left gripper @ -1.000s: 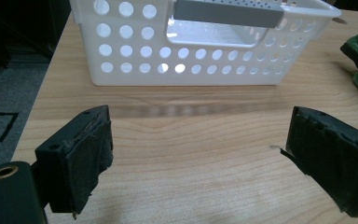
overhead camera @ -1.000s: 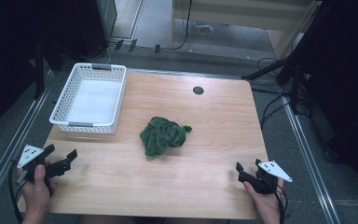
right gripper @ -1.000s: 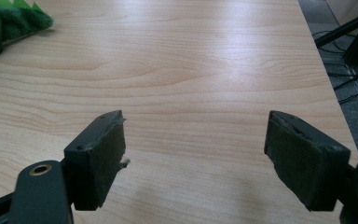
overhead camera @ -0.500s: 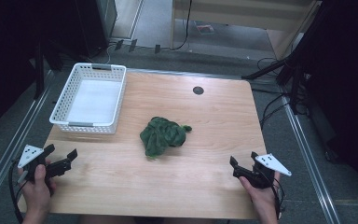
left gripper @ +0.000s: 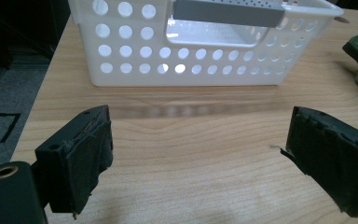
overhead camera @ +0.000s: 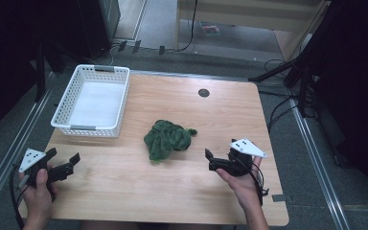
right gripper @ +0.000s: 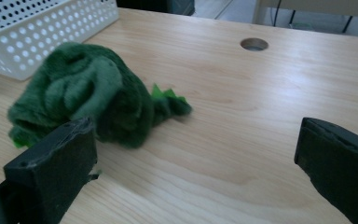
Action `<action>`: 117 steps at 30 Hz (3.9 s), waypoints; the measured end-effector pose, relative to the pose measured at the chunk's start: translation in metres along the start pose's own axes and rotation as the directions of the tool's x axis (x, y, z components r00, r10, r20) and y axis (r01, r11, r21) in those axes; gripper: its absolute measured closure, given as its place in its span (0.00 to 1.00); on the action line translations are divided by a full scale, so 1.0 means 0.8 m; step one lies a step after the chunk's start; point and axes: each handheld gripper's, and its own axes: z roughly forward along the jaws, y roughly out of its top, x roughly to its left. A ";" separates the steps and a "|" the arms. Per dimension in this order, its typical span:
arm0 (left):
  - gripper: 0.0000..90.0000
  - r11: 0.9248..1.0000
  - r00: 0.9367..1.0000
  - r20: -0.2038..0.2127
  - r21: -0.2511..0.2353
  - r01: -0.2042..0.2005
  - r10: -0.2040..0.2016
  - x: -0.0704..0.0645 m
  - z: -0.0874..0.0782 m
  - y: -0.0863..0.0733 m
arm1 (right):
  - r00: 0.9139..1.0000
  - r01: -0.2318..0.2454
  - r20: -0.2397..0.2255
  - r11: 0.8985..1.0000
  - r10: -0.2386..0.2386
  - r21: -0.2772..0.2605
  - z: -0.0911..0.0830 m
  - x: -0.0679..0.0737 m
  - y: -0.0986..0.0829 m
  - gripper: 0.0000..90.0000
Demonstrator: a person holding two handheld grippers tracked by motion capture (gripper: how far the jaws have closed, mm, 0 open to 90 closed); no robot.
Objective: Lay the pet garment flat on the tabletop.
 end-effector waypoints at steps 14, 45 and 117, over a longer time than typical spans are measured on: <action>0.08 1.000 1.000 0.005 0.001 0.000 0.000 0.000 0.000 0.000 | 0.992 0.076 -0.100 0.997 -0.075 0.007 0.069 0.070 0.052 0.00; 0.08 0.993 0.991 0.079 -0.056 -0.108 0.112 -0.095 0.013 0.058 | 0.970 0.008 -0.245 0.999 0.002 0.041 0.093 0.101 0.034 0.80; 0.08 0.990 0.941 0.322 0.052 -0.131 0.107 -0.175 0.057 0.033 | 0.949 -0.314 -0.005 0.949 0.314 -0.039 0.045 -0.012 0.023 0.50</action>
